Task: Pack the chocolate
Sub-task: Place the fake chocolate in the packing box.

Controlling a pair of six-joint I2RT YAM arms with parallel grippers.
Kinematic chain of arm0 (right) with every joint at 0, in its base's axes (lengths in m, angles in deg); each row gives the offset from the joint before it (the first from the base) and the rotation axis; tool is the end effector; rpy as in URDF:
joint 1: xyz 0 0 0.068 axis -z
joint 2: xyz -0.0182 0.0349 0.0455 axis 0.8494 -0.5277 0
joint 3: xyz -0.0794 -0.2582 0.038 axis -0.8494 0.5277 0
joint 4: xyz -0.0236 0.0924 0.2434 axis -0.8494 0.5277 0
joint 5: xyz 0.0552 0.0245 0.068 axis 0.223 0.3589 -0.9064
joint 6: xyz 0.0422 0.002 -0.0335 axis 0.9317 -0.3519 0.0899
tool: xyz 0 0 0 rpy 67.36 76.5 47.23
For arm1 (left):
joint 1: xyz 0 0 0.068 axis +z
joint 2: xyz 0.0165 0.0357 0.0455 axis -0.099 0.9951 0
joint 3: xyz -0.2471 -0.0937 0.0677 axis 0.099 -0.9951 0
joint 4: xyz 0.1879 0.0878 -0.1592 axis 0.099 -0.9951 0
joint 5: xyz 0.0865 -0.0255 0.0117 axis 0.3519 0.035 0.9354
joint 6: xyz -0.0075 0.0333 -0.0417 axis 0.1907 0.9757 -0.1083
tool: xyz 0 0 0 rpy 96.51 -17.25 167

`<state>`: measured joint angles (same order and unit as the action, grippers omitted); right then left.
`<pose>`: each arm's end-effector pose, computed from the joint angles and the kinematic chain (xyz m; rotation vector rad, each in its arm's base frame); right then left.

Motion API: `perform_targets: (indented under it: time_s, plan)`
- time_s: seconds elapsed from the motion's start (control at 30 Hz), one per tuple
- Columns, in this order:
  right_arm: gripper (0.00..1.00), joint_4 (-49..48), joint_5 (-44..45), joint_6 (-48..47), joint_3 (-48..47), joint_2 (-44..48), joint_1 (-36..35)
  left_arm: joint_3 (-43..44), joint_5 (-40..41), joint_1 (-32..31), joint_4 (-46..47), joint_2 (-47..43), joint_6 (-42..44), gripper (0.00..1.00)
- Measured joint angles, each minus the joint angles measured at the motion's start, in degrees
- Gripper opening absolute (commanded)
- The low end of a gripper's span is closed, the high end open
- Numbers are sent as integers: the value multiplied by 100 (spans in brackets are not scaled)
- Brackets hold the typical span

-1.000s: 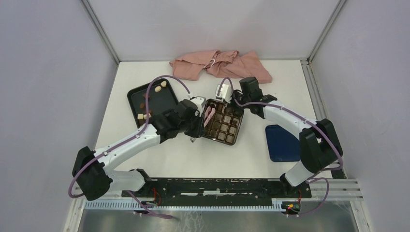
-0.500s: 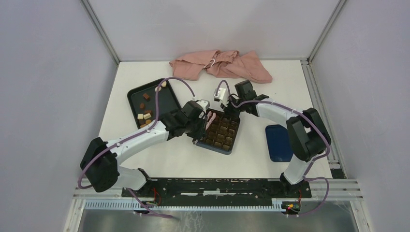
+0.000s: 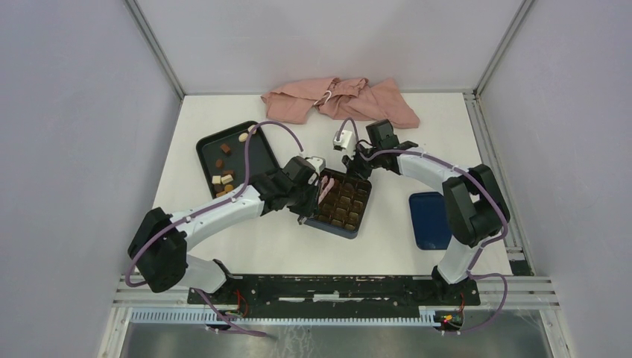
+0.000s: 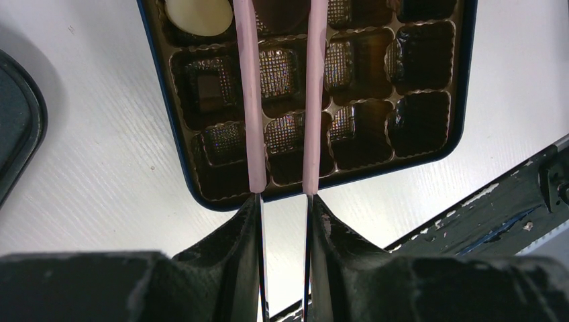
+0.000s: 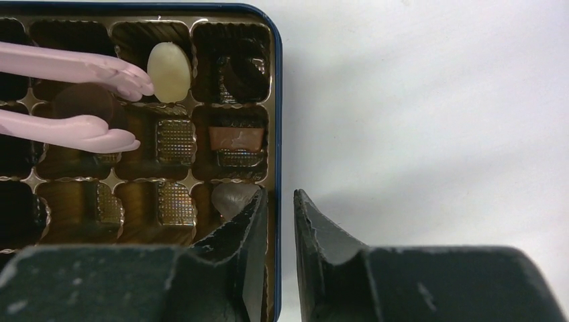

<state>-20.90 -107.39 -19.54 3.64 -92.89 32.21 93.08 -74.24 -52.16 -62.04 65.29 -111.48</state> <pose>0.3269 0.1785 0.1981 -1.3378 1.9723 0.5861 0.1953 -0.2076 0.2343 0.5261 2.5614 -0.5143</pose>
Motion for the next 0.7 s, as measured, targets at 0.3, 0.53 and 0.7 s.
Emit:
perform_targets:
  time_s: [0.3, 0.53, 0.7]
  plan:
    - [37, 122, -144, -120, -98, 13, 181, 0, -20, -15, -2, 103, 0, 6]
    - [37, 208, -302, -157, -98, 168, 531, 24, -111, -63, -2, 326, 0, 8]
    - [38, 221, -409, -177, -98, 197, 546, 90, -111, -66, -7, 452, 0, 16]
